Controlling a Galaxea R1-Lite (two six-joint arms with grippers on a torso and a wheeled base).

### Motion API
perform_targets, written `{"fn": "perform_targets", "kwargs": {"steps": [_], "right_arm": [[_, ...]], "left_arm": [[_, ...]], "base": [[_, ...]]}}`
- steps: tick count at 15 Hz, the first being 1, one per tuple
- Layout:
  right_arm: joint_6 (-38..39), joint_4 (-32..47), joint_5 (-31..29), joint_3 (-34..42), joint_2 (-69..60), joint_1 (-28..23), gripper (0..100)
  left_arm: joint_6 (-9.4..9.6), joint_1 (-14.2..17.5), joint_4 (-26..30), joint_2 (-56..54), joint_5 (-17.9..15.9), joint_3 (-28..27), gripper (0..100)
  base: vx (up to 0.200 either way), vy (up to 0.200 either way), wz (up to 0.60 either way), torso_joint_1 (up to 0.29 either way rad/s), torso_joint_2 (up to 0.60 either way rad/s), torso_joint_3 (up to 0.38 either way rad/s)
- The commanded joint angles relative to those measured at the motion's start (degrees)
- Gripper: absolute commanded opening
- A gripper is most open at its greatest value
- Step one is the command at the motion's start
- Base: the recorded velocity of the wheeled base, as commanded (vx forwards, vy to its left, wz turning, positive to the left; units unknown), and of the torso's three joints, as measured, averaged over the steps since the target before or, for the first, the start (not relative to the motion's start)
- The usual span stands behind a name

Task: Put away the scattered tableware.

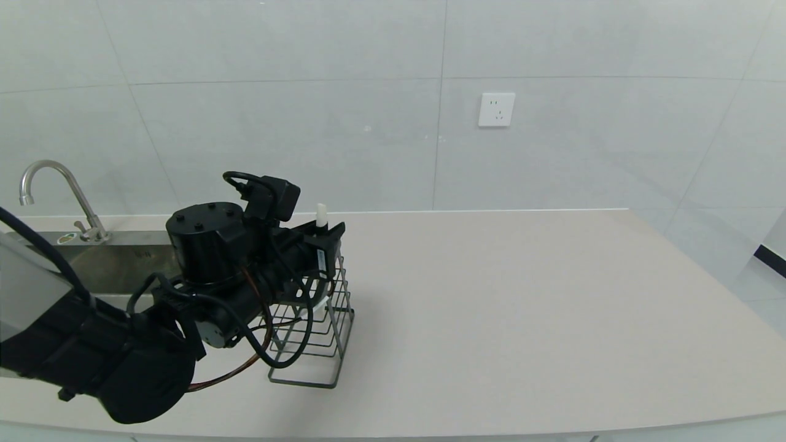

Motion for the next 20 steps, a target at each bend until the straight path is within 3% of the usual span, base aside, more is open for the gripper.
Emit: {"fn": "perform_targets", "kwargs": {"steps": [1, 6, 12, 14, 15, 17, 20], "right_arm": [[0.0, 0.0, 0.0, 0.0, 0.1, 0.0, 100], [0.1, 0.0, 0.0, 0.0, 0.0, 0.0, 100], [0.1, 0.0, -0.1, 0.0, 0.0, 0.0, 100], [0.1, 0.1, -0.1, 0.0, 0.0, 0.0, 100], [0.1, 0.0, -0.1, 0.0, 0.0, 0.0, 100], [0.1, 0.1, -0.1, 0.0, 0.0, 0.0, 100], [0.1, 0.0, -0.1, 0.0, 0.0, 0.0, 100]], "left_arm": [[0.0, 0.1, 0.0, -0.3, 0.0, 0.7, 100], [0.09, 0.8, -0.1, -2.1, -0.2, 2.2, 100], [0.18, 0.9, -1.1, -12.6, -0.3, 9.9, 100], [0.44, 4.7, -0.9, -22.6, -1.7, 15.8, 100], [0.44, 7.0, -0.9, -26.7, -4.0, 18.3, 100], [0.71, 14.5, -0.5, -35.1, -10.2, 22.7, 100], [0.97, 17.8, 0.6, -46.5, -14.6, 29.3, 100]], "base": [[0.0, 0.0, 0.0, 0.0, 0.0, 0.0], [0.0, 0.0, 0.0, 0.0, 0.0, 0.0], [0.0, 0.0, 0.0, 0.0, 0.0, 0.0], [0.0, 0.0, 0.0, 0.0, 0.0, 0.0], [0.0, 0.0, 0.0, 0.0, 0.0, 0.0], [0.0, 0.0, 0.0, 0.0, 0.0, 0.0], [0.0, 0.0, 0.0, 0.0, 0.0, 0.0]]}}
